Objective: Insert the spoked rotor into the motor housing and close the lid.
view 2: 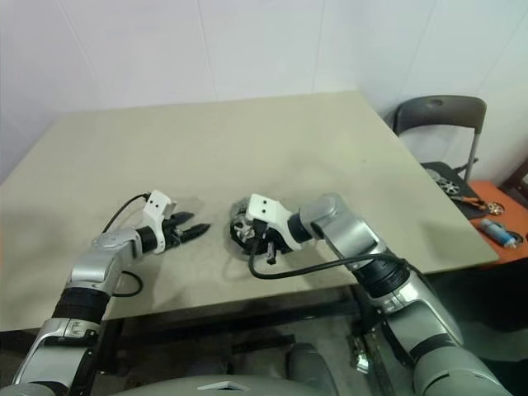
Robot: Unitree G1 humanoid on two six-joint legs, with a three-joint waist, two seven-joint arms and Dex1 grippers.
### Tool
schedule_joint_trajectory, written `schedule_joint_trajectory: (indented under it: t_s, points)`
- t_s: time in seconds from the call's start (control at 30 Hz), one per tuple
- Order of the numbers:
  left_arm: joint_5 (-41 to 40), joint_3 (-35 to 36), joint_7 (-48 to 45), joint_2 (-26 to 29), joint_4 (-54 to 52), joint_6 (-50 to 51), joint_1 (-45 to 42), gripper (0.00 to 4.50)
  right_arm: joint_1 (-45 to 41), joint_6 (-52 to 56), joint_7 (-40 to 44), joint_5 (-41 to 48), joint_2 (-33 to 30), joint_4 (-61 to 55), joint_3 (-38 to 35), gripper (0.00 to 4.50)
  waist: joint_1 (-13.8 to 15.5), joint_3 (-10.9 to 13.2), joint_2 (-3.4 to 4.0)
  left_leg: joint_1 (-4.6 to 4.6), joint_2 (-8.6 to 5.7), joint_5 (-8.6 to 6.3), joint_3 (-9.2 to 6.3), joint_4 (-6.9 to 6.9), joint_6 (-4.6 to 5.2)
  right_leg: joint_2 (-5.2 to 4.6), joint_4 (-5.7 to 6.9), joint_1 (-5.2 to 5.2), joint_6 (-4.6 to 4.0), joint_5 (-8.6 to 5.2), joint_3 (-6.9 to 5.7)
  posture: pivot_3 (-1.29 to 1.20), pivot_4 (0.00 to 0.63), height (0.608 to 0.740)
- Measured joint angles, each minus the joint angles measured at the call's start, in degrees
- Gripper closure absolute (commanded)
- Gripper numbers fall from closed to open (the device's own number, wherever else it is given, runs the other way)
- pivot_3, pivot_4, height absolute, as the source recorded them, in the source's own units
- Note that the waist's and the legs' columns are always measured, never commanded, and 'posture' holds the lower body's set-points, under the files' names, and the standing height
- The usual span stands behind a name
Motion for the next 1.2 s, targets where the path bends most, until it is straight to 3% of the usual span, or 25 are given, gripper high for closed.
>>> schedule_joint_trajectory:
  t_s: [0.33, 0.43, 0.53, 1.03, 1.2]
  points:
    - [0.1, 0.0, 0.1, 0.0, 0.6, -0.1, 0.0, 0.86, 0.0, -17.0, -2.8, -8.8, -1.7, 6.7, 4.8, 4.35, 0.2, 0.0, -0.03, 0.00, -0.01, 0.00, 0.01, 0.01, 0.00, -0.03, -0.05, 0.05, 0.00, 0.01, 0.00, 0.00, 0.000, 0.740]
    - [0.1, 0.0, 0.2, 0.0, 0.6, -0.2, 0.1, 0.86, 0.0, -20.7, -2.9, -10.7, -1.7, 8.2, 5.2, 3.65, 0.2, 0.0, -0.03, 0.02, -0.01, 0.00, 0.00, 0.06, -0.01, -0.02, -0.03, 0.10, 0.01, 0.01, 0.00, 0.00, 0.000, 0.740]
    - [0.1, 0.0, 0.2, 0.0, 0.6, -0.2, 0.3, 0.86, -0.1, -22.0, -3.2, -11.9, -1.7, 9.6, 5.1, 2.65, 0.2, 0.0, -0.03, 0.02, -0.01, 0.00, 0.01, 0.10, -0.01, -0.02, -0.03, 0.11, 0.01, 0.01, 0.00, 0.00, 0.000, 0.740]
    - [0.0, 0.1, 0.7, -0.4, 0.5, -0.9, 0.6, 0.86, -0.4, -21.4, -1.8, -11.9, -1.4, 10.2, 4.5, 2.65, 0.2, 0.0, -0.03, 0.02, -0.01, 0.00, 0.00, 0.11, -0.01, -0.02, -0.01, 0.11, 0.00, 0.01, 0.00, 0.00, 0.000, 0.740]
    - [0.0, 0.1, 0.7, -0.4, 0.5, -0.9, 0.7, 0.86, -1.1, -13.2, 0.8, -6.5, -0.1, 8.4, 0.8, 2.65, 0.2, 0.0, -0.02, 0.02, -0.01, 0.00, -0.01, 0.11, -0.01, -0.02, -0.01, 0.11, -0.01, 0.02, 0.00, 0.00, 0.000, 0.740]
